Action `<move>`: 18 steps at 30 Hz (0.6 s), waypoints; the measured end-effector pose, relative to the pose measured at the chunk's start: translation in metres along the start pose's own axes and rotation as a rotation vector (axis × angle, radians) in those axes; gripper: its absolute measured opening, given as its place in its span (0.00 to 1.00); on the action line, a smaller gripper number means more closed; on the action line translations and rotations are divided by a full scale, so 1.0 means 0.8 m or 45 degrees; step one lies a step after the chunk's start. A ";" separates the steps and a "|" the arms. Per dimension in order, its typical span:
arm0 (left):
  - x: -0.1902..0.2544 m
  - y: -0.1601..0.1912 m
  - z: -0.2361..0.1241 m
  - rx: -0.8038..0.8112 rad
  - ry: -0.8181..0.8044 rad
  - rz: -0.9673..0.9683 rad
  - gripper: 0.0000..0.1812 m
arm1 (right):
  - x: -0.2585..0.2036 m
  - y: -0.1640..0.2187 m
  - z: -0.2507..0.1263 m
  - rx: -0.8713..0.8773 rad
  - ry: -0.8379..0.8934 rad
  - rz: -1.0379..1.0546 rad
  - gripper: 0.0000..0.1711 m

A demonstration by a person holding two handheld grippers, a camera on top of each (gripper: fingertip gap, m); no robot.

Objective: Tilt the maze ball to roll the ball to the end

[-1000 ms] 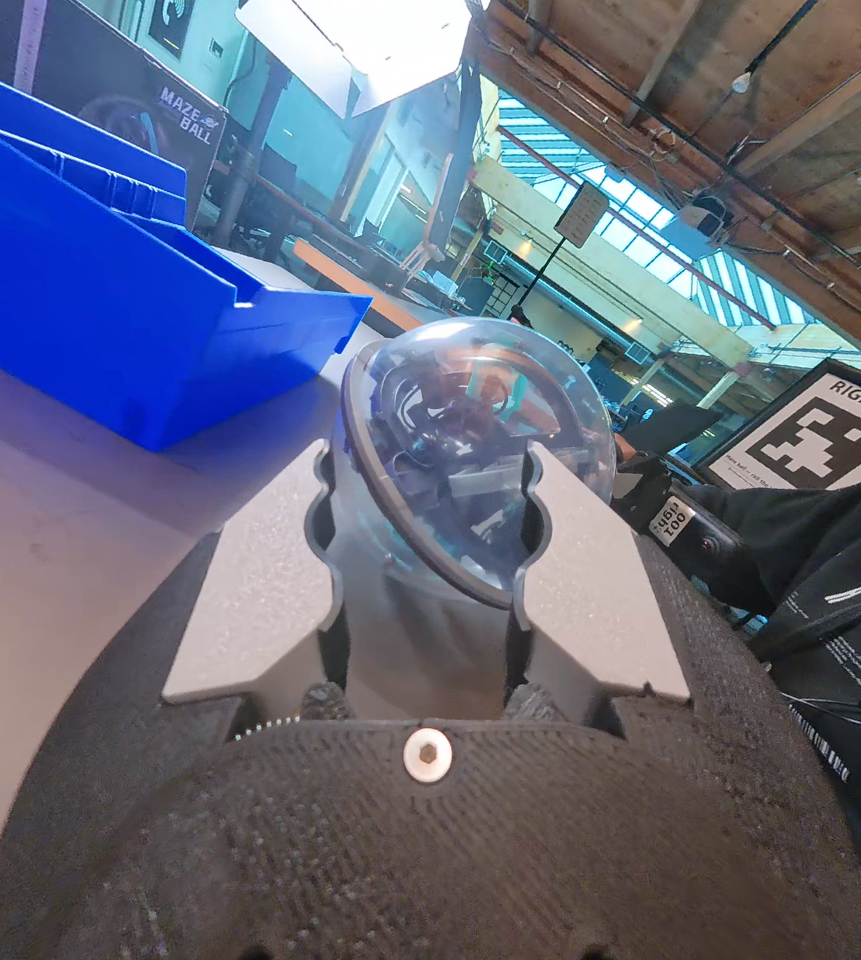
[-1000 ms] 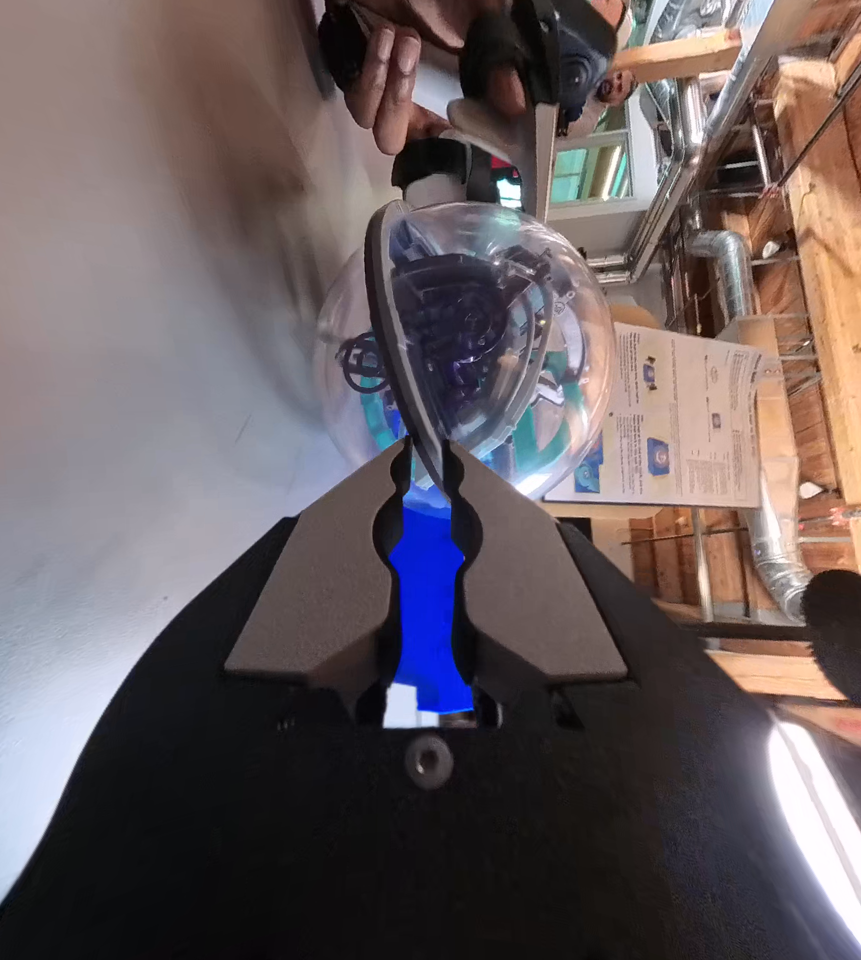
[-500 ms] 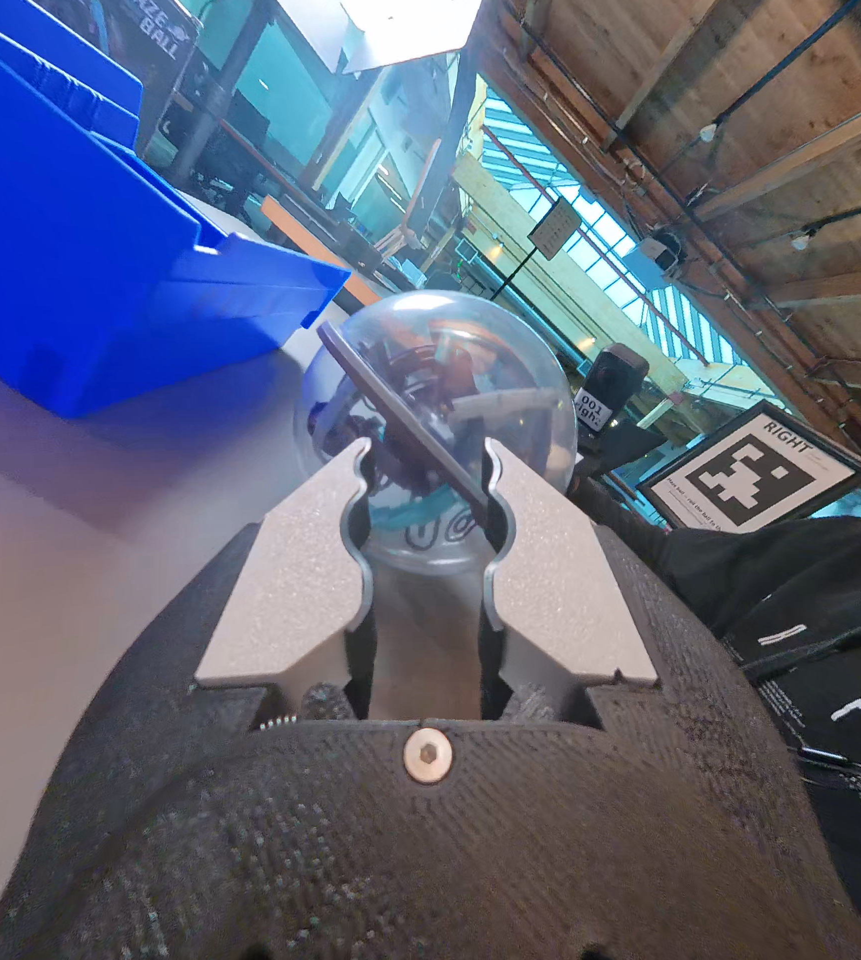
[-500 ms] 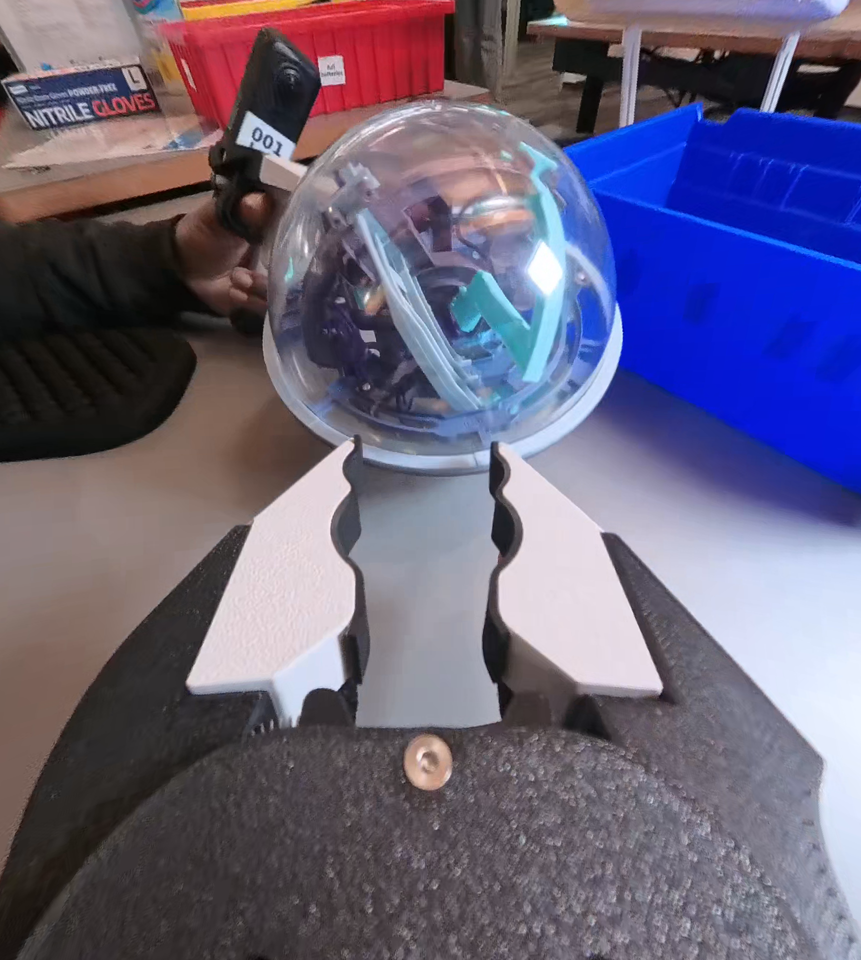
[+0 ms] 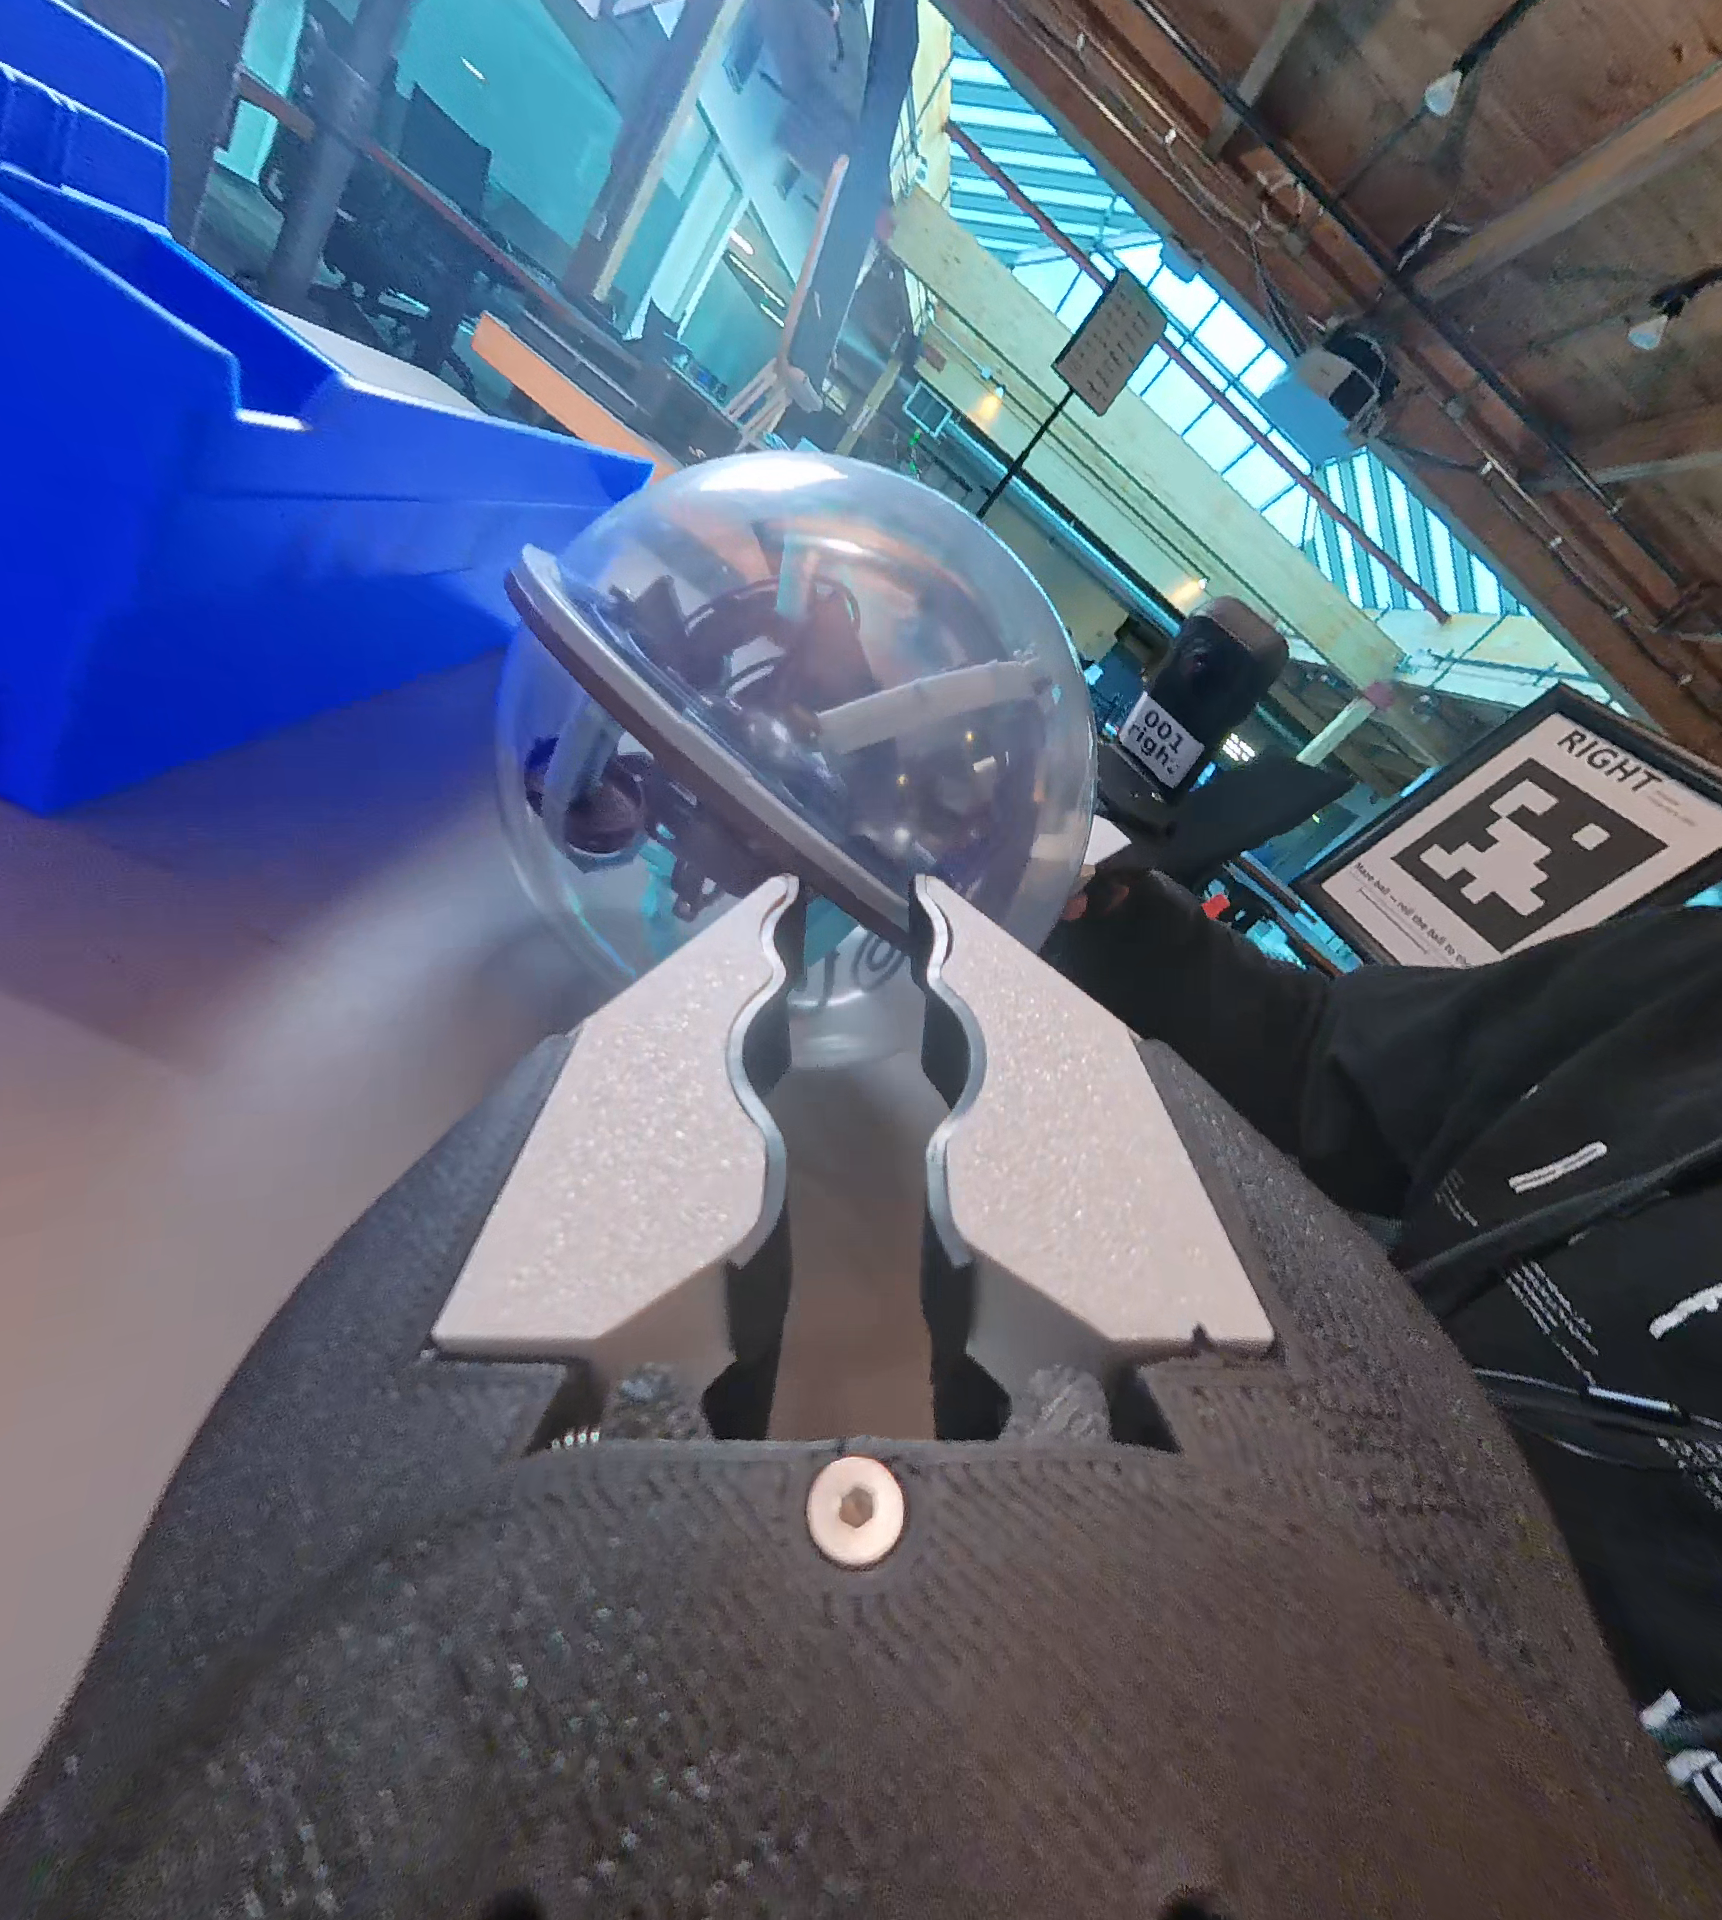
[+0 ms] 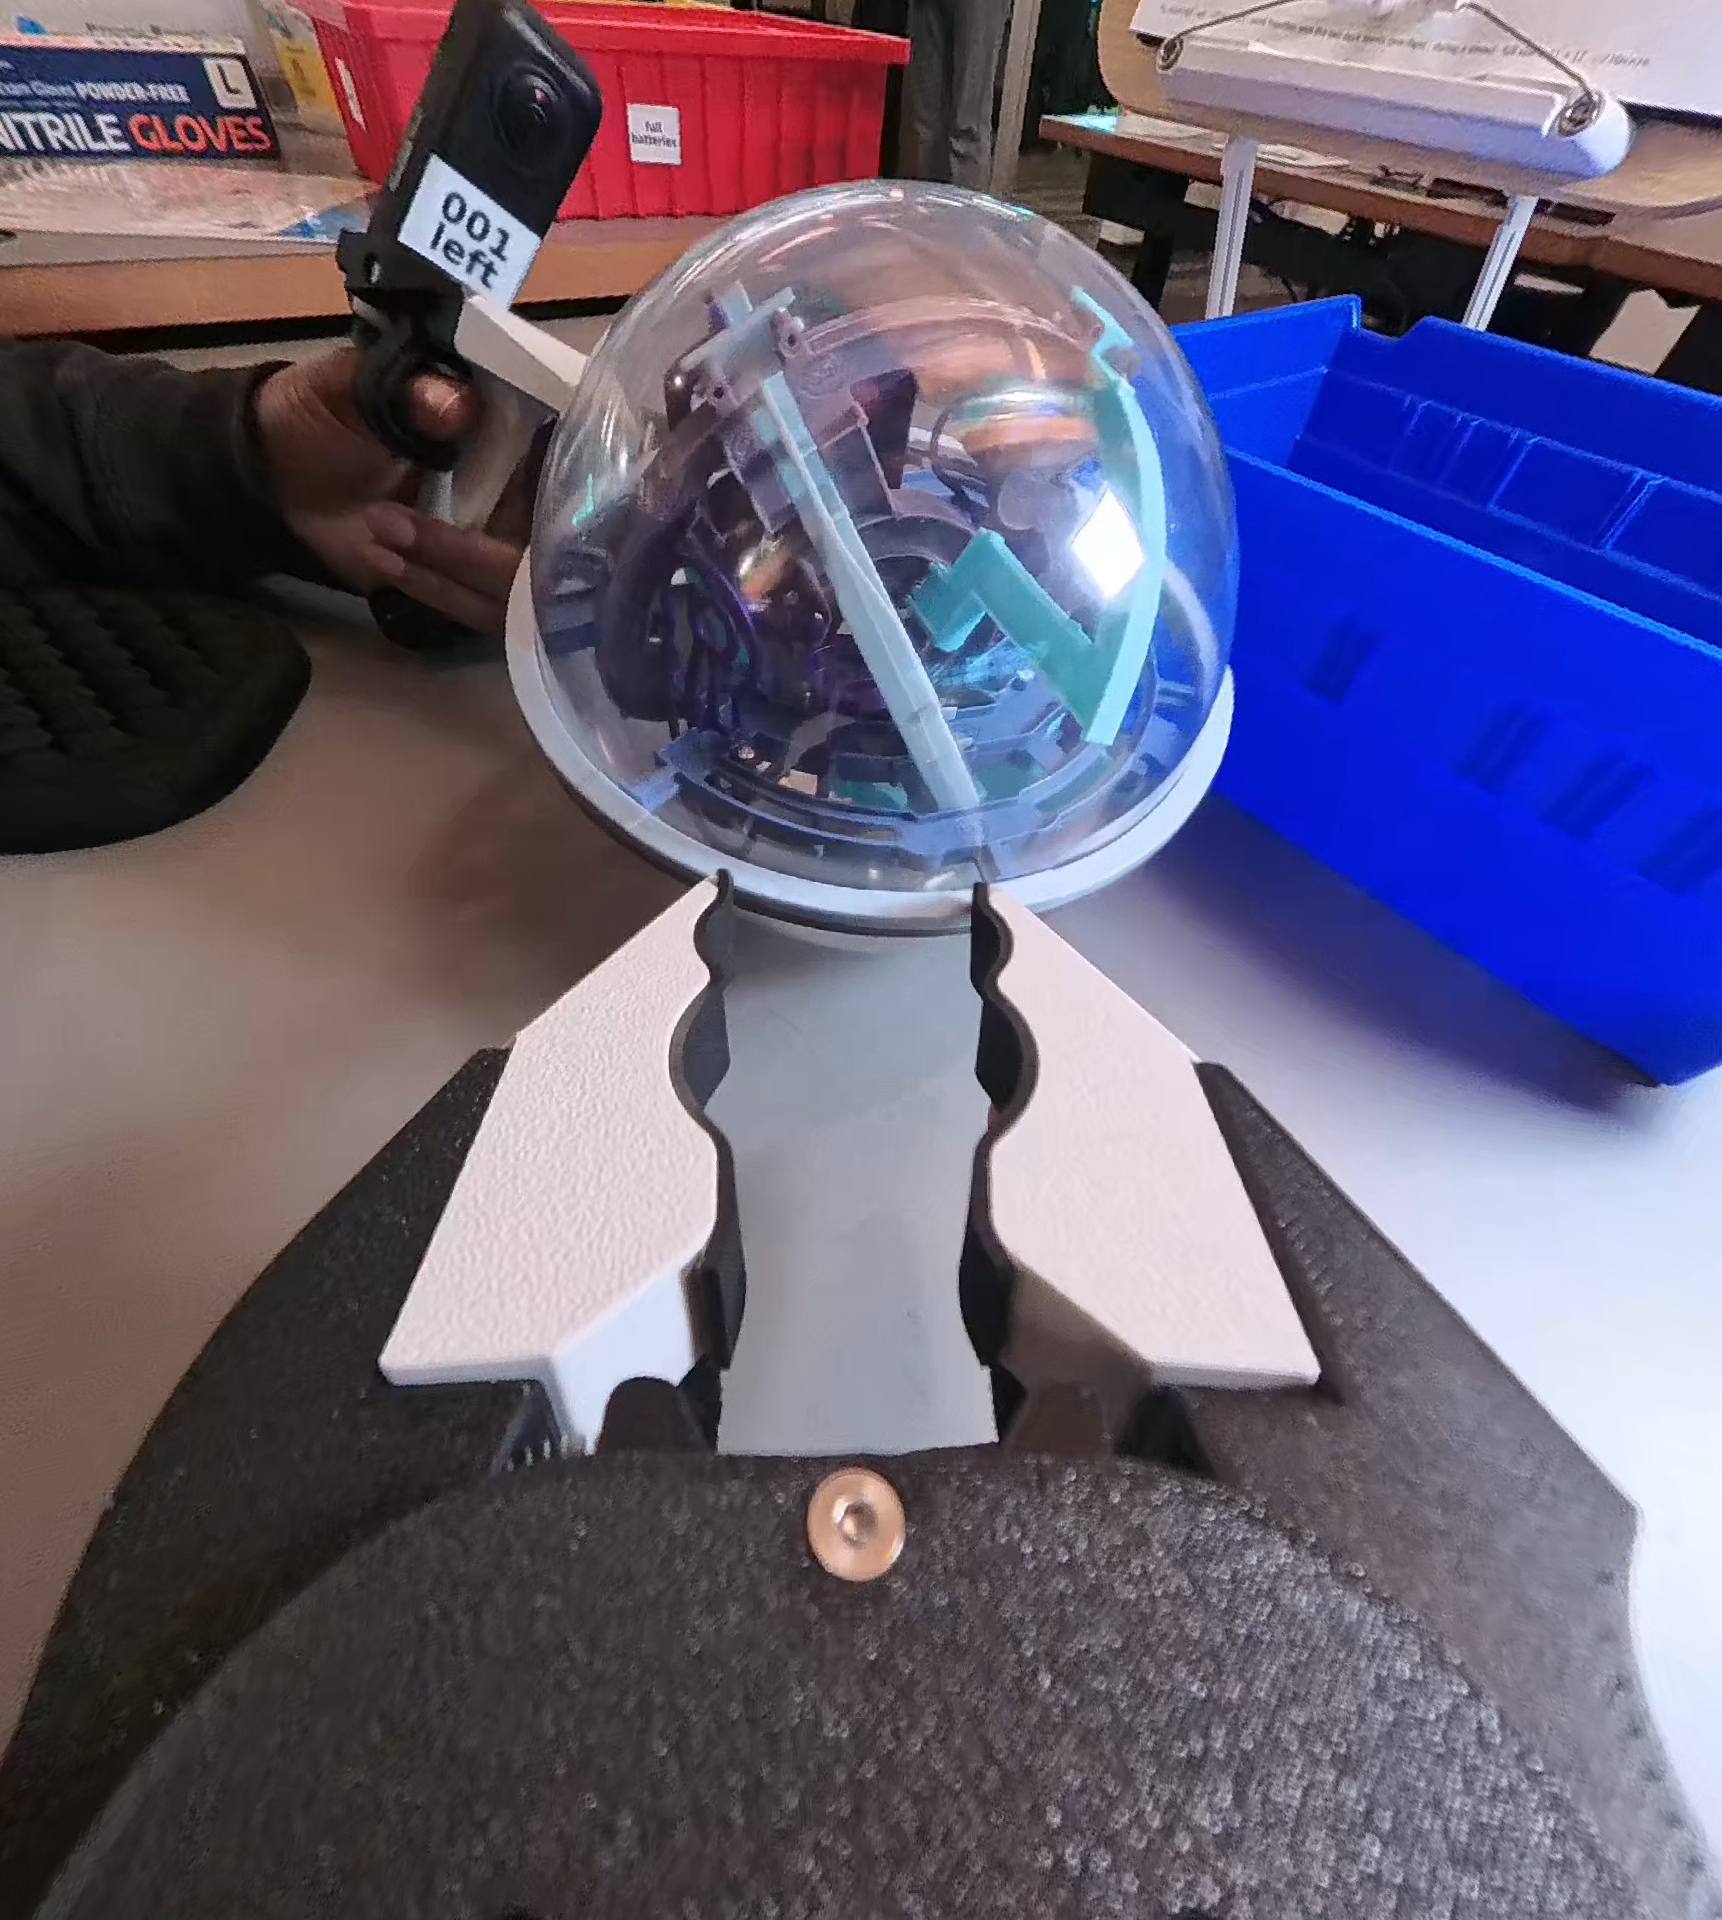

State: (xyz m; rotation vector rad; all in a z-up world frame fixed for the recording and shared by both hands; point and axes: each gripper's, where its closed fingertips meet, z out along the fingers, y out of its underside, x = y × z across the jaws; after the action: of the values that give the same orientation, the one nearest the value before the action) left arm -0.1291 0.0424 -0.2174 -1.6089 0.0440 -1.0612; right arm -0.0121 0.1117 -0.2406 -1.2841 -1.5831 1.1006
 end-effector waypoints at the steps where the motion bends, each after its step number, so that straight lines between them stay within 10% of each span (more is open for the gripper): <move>1: 0.002 0.003 0.000 -0.020 0.006 0.009 0.10 | 0.001 0.000 -0.001 0.002 -0.001 0.007 0.26; 18: -0.012 -0.009 -0.014 0.005 -0.021 0.026 0.17 | 0.003 -0.006 -0.004 0.100 -0.229 0.644 0.24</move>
State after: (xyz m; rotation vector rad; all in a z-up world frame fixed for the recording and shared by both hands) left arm -0.1454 0.0419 -0.2178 -1.6104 0.0473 -1.0316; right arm -0.0108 0.1143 -0.2347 -1.6175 -1.3537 1.6108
